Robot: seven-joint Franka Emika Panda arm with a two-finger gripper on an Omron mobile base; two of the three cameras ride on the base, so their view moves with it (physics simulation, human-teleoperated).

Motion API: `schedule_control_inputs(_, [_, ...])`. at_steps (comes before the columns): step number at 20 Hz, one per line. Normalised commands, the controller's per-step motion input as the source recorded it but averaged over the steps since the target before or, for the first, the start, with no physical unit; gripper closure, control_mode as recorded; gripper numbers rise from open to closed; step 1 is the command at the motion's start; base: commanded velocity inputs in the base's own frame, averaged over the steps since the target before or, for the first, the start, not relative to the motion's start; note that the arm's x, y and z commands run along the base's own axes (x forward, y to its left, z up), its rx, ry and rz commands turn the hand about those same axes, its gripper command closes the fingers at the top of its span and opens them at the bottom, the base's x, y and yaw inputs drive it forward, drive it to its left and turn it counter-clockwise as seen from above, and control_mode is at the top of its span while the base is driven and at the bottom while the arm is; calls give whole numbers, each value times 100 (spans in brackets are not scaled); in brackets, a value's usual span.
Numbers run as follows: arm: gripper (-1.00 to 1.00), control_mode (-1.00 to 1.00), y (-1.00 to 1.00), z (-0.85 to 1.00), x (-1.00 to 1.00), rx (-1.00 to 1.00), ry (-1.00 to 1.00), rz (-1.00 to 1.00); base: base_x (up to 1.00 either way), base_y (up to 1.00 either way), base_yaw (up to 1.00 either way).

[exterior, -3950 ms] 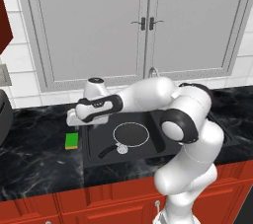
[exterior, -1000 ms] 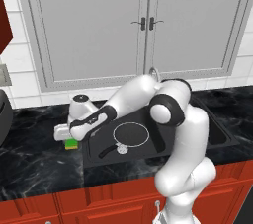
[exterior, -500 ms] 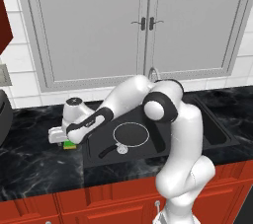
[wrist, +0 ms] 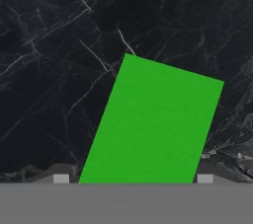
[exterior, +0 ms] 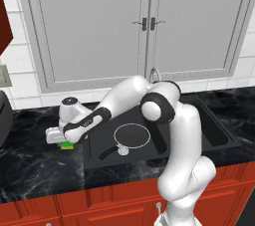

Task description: Pick the pan and sponge and place them into the sink. Then turn on the water.

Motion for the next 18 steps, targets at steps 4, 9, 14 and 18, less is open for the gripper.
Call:
schedule_control_inputs(4, [100,-100,-26,0,0,0,-6,0,0,0,0])
schedule_control_inputs(9, [100,-100,-57,30,-6,1,-13,0,0,0,0])
schedule_control_inputs(14, [100,-100,-67,39,-9,0,-14,0,0,0,0])
schedule_control_inputs(18, [100,-100,-62,29,-2,3,-12,0,0,0,0])
